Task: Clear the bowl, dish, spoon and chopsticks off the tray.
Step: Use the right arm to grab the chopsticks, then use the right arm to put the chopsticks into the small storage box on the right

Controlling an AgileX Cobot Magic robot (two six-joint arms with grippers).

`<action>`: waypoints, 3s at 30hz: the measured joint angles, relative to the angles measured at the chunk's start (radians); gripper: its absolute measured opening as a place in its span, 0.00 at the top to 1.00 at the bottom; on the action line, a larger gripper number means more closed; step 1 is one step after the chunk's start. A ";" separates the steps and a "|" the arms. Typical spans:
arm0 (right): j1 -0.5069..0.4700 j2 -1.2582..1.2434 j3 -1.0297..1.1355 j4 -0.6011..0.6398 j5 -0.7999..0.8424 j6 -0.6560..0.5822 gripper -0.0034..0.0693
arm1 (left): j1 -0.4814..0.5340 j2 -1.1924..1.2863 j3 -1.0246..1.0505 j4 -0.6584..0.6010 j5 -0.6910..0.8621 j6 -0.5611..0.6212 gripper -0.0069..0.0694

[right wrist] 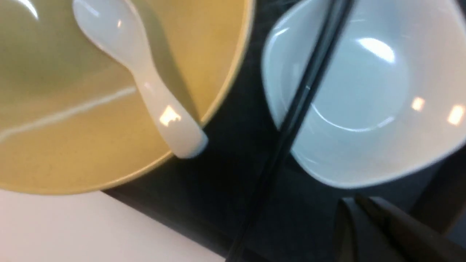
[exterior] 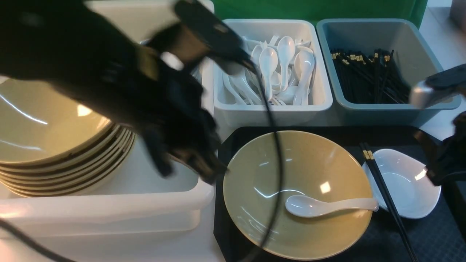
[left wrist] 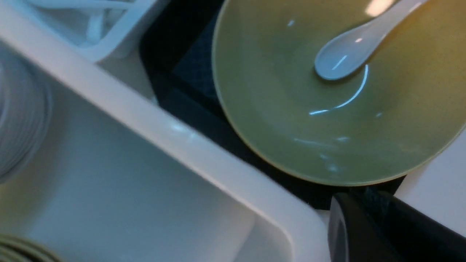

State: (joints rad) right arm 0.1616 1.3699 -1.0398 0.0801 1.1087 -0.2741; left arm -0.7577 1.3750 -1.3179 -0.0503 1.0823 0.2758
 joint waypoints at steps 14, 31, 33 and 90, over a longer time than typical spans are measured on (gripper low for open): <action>0.097 0.202 -0.002 -0.162 -0.240 0.295 0.47 | -0.043 0.046 -0.005 0.014 0.061 0.009 0.92; 0.097 0.359 -0.009 -0.162 -0.357 0.338 0.34 | -0.043 0.046 -0.006 0.011 0.064 0.008 0.92; 0.097 0.367 -0.009 -0.162 -0.357 0.338 0.36 | -0.043 0.046 -0.003 0.011 0.055 0.008 0.92; -0.171 1.271 -1.743 -0.002 0.045 0.437 0.44 | -0.043 0.046 0.045 0.037 0.056 -0.056 0.92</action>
State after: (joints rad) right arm -0.0090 2.6412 -2.7832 0.0778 1.1534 0.1632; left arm -0.8010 1.4211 -1.2732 -0.0135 1.1380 0.2194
